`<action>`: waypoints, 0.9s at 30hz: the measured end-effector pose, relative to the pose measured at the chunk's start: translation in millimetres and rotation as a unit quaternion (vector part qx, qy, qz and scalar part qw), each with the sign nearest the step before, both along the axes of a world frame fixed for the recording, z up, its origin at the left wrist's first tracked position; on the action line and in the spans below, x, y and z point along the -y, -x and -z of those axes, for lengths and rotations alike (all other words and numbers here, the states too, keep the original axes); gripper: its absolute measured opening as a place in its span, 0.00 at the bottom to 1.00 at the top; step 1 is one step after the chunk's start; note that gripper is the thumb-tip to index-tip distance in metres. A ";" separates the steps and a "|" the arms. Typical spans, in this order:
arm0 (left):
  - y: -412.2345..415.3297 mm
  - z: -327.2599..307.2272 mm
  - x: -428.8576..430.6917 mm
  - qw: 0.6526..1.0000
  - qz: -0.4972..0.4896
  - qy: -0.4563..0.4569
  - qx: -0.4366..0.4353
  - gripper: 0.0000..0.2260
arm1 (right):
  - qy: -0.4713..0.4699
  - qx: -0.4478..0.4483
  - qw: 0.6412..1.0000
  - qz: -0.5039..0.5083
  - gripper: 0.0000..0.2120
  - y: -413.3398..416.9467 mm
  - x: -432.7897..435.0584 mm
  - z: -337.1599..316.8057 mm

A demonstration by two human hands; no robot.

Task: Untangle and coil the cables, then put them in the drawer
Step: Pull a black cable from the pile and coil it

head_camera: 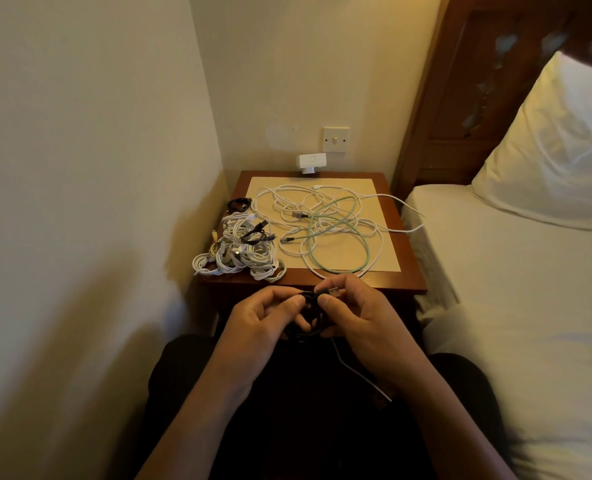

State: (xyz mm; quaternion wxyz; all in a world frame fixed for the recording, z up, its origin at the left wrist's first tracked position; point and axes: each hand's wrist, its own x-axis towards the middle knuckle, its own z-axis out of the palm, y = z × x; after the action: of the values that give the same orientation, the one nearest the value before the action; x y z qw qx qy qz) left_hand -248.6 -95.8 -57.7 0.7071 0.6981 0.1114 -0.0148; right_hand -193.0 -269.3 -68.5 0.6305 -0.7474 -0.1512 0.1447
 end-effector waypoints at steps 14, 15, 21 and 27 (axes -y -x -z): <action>-6.9 10.4 16.4 0.989 -0.115 0.089 0.024 0.08 | -0.059 -0.066 0.995 0.055 0.10 6.2 -2.8 7.1; -6.2 10.5 15.4 0.993 -0.100 0.056 0.026 0.08 | -0.053 -0.066 0.995 0.052 0.10 5.0 -1.7 6.8; -7.1 9.6 3.6 0.992 -0.074 -0.069 0.072 0.14 | -0.025 -0.091 0.995 0.017 0.11 0.1 0.4 5.4; -6.0 18.7 10.4 0.987 -0.125 -0.070 0.079 0.12 | -0.050 -0.103 0.993 0.016 0.15 4.7 -4.7 11.5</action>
State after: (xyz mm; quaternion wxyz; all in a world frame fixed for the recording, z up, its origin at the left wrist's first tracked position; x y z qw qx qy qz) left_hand -242.6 -106.2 -76.5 0.6596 0.7253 0.1419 0.1369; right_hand -197.8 -264.6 -79.9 0.6817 -0.6981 -0.0808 0.2034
